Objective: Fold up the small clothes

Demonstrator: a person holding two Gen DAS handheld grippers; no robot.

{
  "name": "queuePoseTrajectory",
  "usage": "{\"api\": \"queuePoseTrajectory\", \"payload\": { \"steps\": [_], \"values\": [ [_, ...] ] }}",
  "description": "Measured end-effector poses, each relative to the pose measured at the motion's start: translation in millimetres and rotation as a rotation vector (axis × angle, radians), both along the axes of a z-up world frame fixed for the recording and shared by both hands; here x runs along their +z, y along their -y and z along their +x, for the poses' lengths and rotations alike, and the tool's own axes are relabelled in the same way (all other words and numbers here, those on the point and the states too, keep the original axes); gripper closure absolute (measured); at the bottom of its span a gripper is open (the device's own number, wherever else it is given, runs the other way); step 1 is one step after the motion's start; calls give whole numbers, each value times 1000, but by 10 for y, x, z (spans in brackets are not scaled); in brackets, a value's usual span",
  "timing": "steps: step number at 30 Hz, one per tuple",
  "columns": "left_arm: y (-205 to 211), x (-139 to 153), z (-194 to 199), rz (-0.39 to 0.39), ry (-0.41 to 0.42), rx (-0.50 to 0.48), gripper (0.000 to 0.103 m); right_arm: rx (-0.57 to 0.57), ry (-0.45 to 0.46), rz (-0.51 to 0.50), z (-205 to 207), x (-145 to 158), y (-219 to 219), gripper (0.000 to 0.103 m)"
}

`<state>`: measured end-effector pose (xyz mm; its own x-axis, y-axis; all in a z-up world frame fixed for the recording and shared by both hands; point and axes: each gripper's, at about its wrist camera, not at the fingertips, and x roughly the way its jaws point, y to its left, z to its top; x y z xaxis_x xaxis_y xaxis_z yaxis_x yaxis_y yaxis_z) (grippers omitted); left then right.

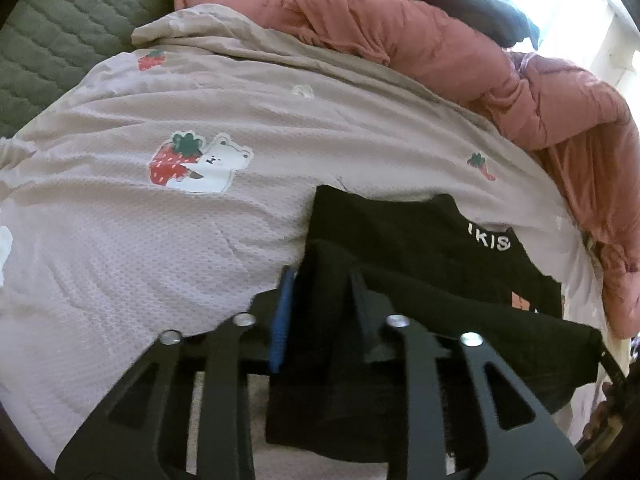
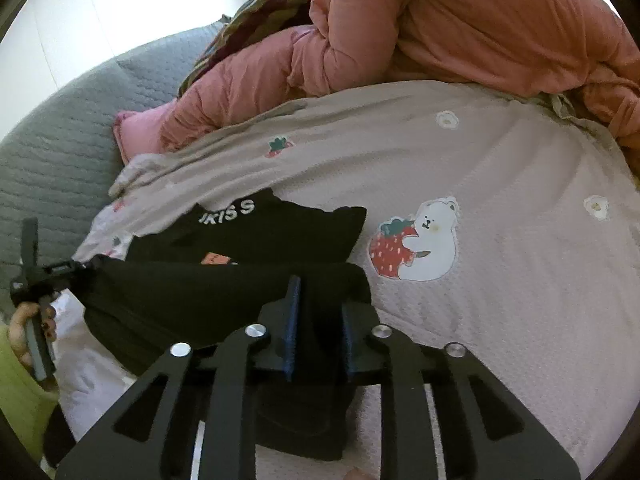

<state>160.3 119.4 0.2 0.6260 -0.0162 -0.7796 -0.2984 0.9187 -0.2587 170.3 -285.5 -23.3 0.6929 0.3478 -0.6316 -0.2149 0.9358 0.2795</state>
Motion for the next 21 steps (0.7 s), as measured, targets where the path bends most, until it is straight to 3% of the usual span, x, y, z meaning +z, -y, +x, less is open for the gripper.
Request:
{"api": "queuePoseTrajectory", "payload": {
  "steps": [1,3,4,8,13,16,18,19,21],
  "values": [
    [-26,12,-31,-12,14,7,71,-7,3,-15,-17,6,-12,77],
    [-69,70,-116,-8,50,14,66,-36,45,-63,-90,48,-45,42],
    [-71,100,-152,13,61,12,66,-60,75,-98,-136,80,-55,41],
    [16,269,-400,121,120,-19,66,-55,146,-160,-311,202,-110,42],
    [346,307,-693,226,145,-131,66,120,145,-156,-559,207,-417,46],
    [519,198,-790,213,115,-189,66,212,107,-149,-661,124,-625,60],
    [647,80,-842,219,83,-221,70,268,70,-136,-704,60,-761,75],
    [692,34,-862,229,73,-236,76,290,56,-133,-716,34,-815,77],
    [806,-88,-887,260,47,-268,78,325,36,-144,-751,-35,-934,80]
  ]
}}
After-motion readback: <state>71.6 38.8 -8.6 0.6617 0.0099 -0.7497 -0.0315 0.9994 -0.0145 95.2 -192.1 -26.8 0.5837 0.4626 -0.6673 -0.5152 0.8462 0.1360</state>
